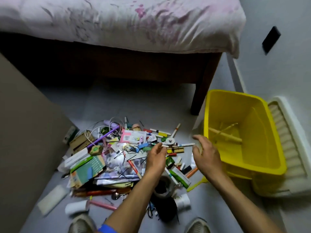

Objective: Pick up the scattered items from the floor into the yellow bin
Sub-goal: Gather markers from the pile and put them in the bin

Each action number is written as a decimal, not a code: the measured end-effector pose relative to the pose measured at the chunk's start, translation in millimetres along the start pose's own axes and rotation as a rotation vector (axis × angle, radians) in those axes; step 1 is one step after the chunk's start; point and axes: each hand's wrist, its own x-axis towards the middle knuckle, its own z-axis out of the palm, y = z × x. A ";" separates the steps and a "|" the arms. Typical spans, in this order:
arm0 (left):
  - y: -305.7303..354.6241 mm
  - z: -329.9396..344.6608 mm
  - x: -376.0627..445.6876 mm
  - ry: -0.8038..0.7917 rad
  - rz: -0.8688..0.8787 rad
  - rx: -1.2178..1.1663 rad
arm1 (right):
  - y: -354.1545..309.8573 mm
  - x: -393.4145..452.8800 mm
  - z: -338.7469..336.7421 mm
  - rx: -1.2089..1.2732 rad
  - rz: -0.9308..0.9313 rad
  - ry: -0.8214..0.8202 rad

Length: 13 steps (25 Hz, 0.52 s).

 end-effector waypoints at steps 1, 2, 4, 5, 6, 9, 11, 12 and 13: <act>-10.5 -10.5 0.7 0.018 -0.004 0.027 | -1.0 -6.8 11.0 -0.006 -0.050 -0.026; -22.5 -21.9 1.7 0.047 -0.016 0.061 | -1.6 -13.0 23.0 -0.006 -0.087 -0.086; -49.4 -46.4 7.6 0.134 -0.072 0.166 | 1.2 -20.2 52.0 -0.043 -0.101 -0.297; -63.2 -57.2 11.5 0.186 -0.108 0.239 | 5.1 -22.2 66.4 -0.091 -0.095 -0.405; -76.3 -66.5 15.2 0.234 -0.144 0.314 | 10.9 -22.7 80.6 -0.129 -0.074 -0.482; -105.0 -78.7 26.7 0.288 -0.172 0.492 | 30.9 -19.2 109.3 -0.089 0.136 -0.430; -116.2 -78.4 38.2 0.318 -0.125 0.566 | 47.3 -15.2 127.0 -0.164 0.231 -0.386; -121.2 -75.6 45.5 0.335 -0.100 0.591 | 56.6 -14.1 136.2 -0.228 0.256 -0.423; -124.3 -73.2 51.3 0.351 -0.085 0.597 | 62.8 -14.6 144.1 -0.279 0.273 -0.471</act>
